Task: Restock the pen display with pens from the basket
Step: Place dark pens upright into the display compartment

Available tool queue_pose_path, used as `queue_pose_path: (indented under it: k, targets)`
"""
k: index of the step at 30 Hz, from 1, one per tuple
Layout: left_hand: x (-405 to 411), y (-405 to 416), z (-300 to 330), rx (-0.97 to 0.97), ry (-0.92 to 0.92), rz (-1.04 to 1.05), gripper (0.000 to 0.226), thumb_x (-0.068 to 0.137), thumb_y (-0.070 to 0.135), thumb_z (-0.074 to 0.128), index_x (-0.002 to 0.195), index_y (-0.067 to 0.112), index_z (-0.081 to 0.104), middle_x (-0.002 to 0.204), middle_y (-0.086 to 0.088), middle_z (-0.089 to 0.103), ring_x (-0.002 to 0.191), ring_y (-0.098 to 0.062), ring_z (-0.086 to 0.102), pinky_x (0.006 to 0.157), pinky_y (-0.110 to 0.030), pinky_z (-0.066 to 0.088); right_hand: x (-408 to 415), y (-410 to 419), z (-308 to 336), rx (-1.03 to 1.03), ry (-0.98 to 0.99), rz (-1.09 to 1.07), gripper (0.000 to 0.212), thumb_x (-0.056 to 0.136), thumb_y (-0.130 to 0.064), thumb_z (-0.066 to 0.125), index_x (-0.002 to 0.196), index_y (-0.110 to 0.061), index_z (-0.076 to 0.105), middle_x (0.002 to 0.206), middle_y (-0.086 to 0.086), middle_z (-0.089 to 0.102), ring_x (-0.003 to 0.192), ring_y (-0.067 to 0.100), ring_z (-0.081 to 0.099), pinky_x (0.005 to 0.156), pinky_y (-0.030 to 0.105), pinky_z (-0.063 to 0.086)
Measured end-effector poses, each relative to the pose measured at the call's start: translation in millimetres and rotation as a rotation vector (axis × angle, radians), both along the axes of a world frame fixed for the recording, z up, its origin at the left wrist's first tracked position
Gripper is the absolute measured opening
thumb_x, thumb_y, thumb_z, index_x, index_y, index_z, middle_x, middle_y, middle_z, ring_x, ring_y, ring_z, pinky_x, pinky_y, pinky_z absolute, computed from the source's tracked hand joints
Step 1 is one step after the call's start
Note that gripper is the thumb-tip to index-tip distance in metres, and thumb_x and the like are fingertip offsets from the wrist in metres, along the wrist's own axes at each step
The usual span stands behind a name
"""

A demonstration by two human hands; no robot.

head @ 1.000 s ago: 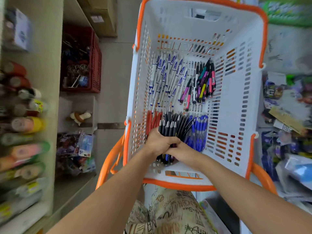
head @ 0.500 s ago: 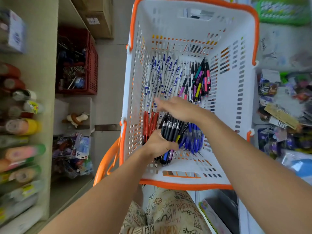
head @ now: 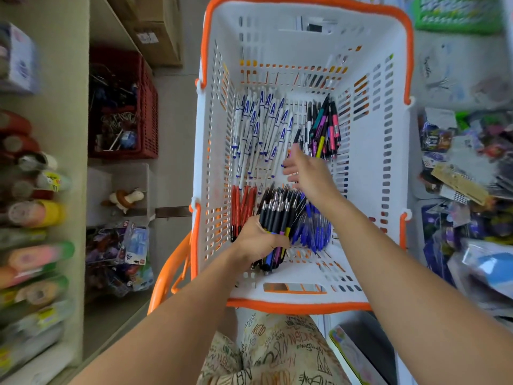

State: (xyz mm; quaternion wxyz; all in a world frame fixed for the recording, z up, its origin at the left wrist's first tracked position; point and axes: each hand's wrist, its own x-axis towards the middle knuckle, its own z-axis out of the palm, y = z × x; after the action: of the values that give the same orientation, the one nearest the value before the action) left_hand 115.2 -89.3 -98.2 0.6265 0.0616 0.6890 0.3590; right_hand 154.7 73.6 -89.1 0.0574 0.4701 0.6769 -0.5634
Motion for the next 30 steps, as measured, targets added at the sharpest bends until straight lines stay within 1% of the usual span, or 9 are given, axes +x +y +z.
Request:
queue_pose_path:
  k: [4, 8, 11, 14, 17, 19, 24, 28, 30]
  targets:
    - [0.4, -0.2, 2.1, -0.027, -0.031, 0.063, 0.048, 0.077, -0.012, 0.072, 0.055, 0.019, 0.043, 0.039, 0.015, 0.044, 0.037, -0.003, 0.044, 0.04, -0.011, 0.035, 28.4, -3.3, -8.4, -0.3, -0.234, -0.235, 0.077, 0.098, -0.071, 0.024, 0.115, -0.01, 0.067, 0.11, 0.013, 0.072, 0.097, 0.028, 0.072, 0.088, 0.044, 0.059]
    - [-2.7, 1.8, 0.1, -0.058, -0.031, 0.109, 0.019, 0.072, -0.003, 0.077, 0.078, 0.009, 0.063, 0.067, 0.001, 0.062, 0.064, -0.016, 0.058, 0.058, -0.02, 0.047, 41.5, -33.1, -3.3, -0.704, -0.121, -0.256, 0.084, 0.092, -0.079, 0.025, 0.128, -0.013, 0.063, 0.122, 0.012, 0.072, 0.114, 0.027, 0.068, 0.094, 0.044, 0.055]
    - [-4.4, 4.9, 7.1, -0.074, -0.051, 0.207, 0.03, 0.068, -0.002, 0.077, 0.096, -0.001, 0.067, 0.081, -0.01, 0.067, 0.074, -0.023, 0.063, 0.07, -0.034, 0.056, 34.6, -59.4, 2.2, -0.655, -0.055, -0.152, 0.066, 0.098, -0.07, 0.031, 0.143, -0.026, 0.053, 0.13, -0.002, 0.066, 0.122, 0.011, 0.059, 0.111, 0.035, 0.037]
    - [-11.6, 7.0, 20.2, -0.072, -0.115, 0.27, 0.033, 0.066, 0.001, 0.071, 0.097, -0.008, 0.064, 0.081, -0.019, 0.065, 0.074, -0.031, 0.065, 0.078, -0.054, 0.058, 21.9, -73.4, 5.4, -0.47, -0.076, -0.132, 0.072, 0.097, -0.067, 0.043, 0.155, -0.025, 0.037, 0.153, -0.005, 0.046, 0.143, 0.017, 0.041, 0.122, 0.041, 0.027]
    - [-23.1, 10.7, 42.1, -0.035, -0.185, 0.302, 0.038, 0.068, -0.001, 0.071, 0.104, -0.01, 0.065, 0.083, -0.024, 0.067, 0.073, -0.039, 0.069, 0.07, -0.055, 0.06, 16.4, -69.0, 11.1, -0.52, -0.016, -0.209, 0.071, 0.084, -0.075, 0.056, 0.136, -0.027, 0.062, 0.135, -0.001, 0.065, 0.131, 0.02, 0.057, 0.114, 0.05, 0.041]
    - [-29.4, 14.9, 58.7, -0.001, -0.225, 0.311, 0.048, 0.065, 0.001, 0.072, 0.11, -0.011, 0.064, 0.084, -0.026, 0.068, 0.073, -0.041, 0.07, 0.07, -0.056, 0.061, 11.6, -62.2, 30.7, -0.473, 0.028, -0.268, 0.049, 0.096, -0.057, 0.058, 0.127, -0.02, 0.069, 0.119, 0.003, 0.074, 0.116, 0.022, 0.068, 0.106, 0.048, 0.05]
    - [-32.0, 9.7, 99.8, 0.063, -0.349, 0.31, 0.059, 0.062, 0.011, 0.075, 0.116, -0.009, 0.064, 0.09, -0.026, 0.069, 0.072, -0.038, 0.068, 0.066, -0.047, 0.059, 19.0, -68.8, 74.2, -0.41, 0.145, -0.375, 0.038, 0.094, -0.044, 0.067, 0.121, -0.018, 0.072, 0.113, 0.006, 0.076, 0.108, 0.026, 0.072, 0.103, 0.05, 0.052]
    - [-26.5, -19.8, 135.1, 0.115, -0.395, 0.333, 0.052, 0.068, 0.013, 0.073, 0.115, -0.008, 0.066, 0.091, -0.024, 0.068, 0.074, -0.035, 0.067, 0.071, -0.047, 0.058, 22.5, -101.4, 115.8, -0.452, 0.246, -0.452, 0.04, 0.092, -0.04, 0.07, 0.121, -0.013, 0.071, 0.11, 0.011, 0.076, 0.102, 0.028, 0.074, 0.094, 0.046, 0.057]
    - [-27.0, -41.6, 155.2, 0.162, -0.407, 0.375, 0.035, 0.076, 0.011, 0.069, 0.107, -0.005, 0.067, 0.092, -0.024, 0.066, 0.074, -0.034, 0.067, 0.071, -0.045, 0.058, 15.6, -121.2, 136.0, -0.462, 0.304, -0.47, 0.033, 0.092, -0.029, 0.07, 0.117, -0.007, 0.073, 0.107, 0.016, 0.076, 0.099, 0.032, 0.074, 0.087, 0.045, 0.06]
